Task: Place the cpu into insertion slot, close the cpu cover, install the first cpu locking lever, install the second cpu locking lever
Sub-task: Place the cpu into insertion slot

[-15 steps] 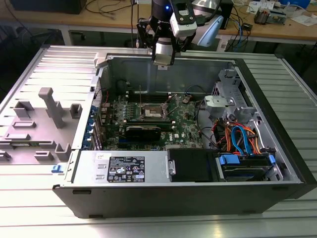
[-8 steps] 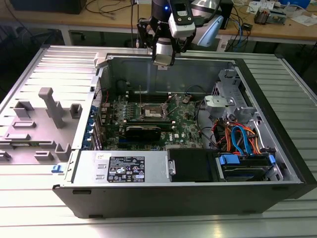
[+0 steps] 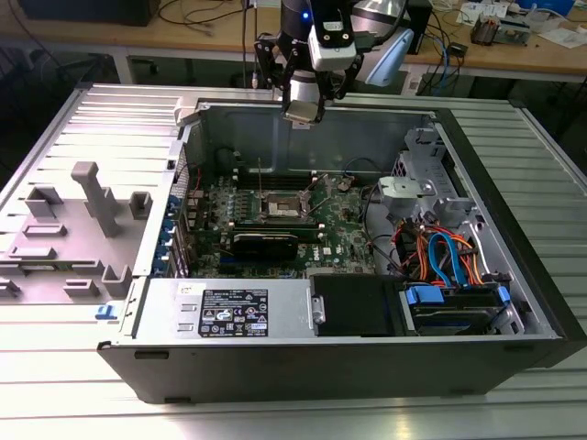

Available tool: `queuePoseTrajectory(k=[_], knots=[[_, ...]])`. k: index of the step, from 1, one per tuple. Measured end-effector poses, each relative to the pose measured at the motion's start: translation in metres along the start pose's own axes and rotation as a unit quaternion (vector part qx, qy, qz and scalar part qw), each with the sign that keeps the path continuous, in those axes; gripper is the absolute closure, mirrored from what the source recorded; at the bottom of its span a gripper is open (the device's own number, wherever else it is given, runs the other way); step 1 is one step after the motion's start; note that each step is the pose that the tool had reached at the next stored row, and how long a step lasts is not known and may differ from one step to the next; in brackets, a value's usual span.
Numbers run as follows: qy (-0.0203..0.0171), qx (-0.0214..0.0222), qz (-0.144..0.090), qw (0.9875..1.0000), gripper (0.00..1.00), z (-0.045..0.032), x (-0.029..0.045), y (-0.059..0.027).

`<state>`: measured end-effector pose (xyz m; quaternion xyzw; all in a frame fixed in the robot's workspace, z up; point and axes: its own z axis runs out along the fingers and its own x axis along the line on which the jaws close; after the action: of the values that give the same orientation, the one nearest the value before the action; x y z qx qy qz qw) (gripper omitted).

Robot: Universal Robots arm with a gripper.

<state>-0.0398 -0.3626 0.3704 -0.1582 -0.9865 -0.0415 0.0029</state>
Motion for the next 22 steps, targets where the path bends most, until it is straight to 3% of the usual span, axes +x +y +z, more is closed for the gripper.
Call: queuePoseTrajectory(k=[13, 18, 20, 22], knots=[[-0.0005, -0.0001, 0.006, 1.0000, 0.45, 0.0000, 0.0000, 0.0000], [-0.0033, -0.0008, 0.041, 0.9991, 0.45, 0.0008, 0.0000, -0.0001], [-0.0049, -0.0011, 0.060, 0.9982, 0.45, 0.0011, 0.0000, -0.0001], [-0.0053, -0.0012, 0.066, 0.9978, 0.45, 0.0011, -0.0001, -0.0001]])
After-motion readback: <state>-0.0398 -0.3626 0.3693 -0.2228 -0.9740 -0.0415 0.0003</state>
